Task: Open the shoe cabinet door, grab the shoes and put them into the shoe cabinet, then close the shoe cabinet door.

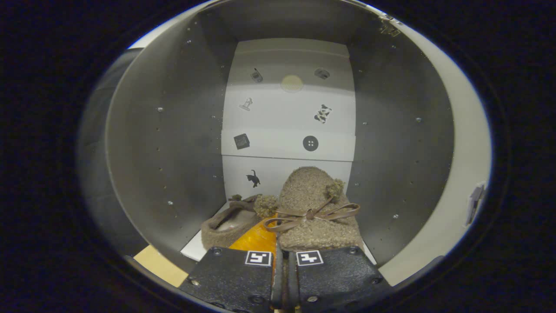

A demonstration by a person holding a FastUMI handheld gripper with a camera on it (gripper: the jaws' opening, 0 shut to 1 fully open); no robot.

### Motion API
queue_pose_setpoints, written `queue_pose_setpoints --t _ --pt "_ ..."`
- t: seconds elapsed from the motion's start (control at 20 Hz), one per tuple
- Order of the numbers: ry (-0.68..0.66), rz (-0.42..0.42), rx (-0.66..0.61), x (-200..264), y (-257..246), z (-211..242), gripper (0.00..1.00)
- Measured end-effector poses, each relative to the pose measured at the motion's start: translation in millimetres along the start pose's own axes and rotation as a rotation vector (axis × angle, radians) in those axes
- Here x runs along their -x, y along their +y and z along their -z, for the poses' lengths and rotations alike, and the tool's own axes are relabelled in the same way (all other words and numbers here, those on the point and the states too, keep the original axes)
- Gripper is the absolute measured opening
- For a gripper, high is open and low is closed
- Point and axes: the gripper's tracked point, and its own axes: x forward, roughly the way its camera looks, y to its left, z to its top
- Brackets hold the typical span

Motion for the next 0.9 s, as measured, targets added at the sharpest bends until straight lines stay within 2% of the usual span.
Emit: queue_pose_setpoints --t 0.25,0.45,0.6,0.9 --pt "0.051 -0.012 -0.019 -44.0 0.7 9.1 0.08" --pt "0.105 0.009 -0.058 -65.7 -2.8 21.4 0.08" --pt "0.175 -0.006 -0.08 -77.7 3.7 34.6 0.08" --pt "0.326 0.042 -0.127 -94.7 -2.7 52.1 0.08"
